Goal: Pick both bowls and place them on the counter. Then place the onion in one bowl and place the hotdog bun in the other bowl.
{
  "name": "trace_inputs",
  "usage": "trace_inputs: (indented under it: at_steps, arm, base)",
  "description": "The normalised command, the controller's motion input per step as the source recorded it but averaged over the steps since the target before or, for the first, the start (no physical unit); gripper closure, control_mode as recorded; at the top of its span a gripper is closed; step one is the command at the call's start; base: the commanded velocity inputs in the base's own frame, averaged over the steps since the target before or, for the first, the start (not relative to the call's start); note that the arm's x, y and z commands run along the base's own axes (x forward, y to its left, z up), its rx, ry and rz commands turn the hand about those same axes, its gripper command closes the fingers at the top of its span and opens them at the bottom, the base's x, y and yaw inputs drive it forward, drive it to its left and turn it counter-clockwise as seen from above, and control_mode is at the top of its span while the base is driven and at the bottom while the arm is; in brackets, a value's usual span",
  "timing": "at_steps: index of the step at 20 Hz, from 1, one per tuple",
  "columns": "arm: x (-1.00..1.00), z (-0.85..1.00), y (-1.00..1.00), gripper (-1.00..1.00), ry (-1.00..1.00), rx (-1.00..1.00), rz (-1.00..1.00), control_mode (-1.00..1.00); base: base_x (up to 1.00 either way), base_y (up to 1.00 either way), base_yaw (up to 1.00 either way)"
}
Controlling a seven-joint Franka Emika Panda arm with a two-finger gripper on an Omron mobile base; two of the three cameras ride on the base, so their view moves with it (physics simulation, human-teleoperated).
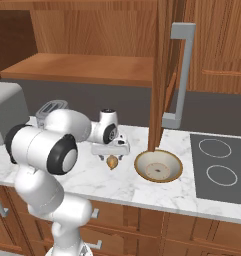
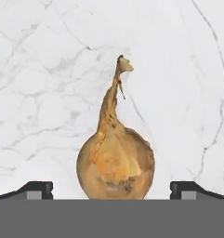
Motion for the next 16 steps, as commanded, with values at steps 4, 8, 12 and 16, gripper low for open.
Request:
trace_inputs:
  at_steps: [4, 8, 12, 16]
  arm:
    - [0.31, -0.19, -0.08, -1.00, 0.00, 0.01, 0.08, -1.00]
    - [0.25, -0.26, -0.03, -1.00, 0.00, 0.00, 0.09, -1.00]
    - [0.14, -0.25, 0.00, -1.00, 0.00, 0.00, 0.10, -1.00]
    - [-0.05, -0.12, -0.03, -1.00, 0.00, 0.02, 0.03, -1.00]
  base:
    - [0.00, 0.00, 0.00]
    - [0.00, 0.00, 0.00]
    - [0.00, 0.00, 0.00]
    - [0.00, 0.00, 0.00]
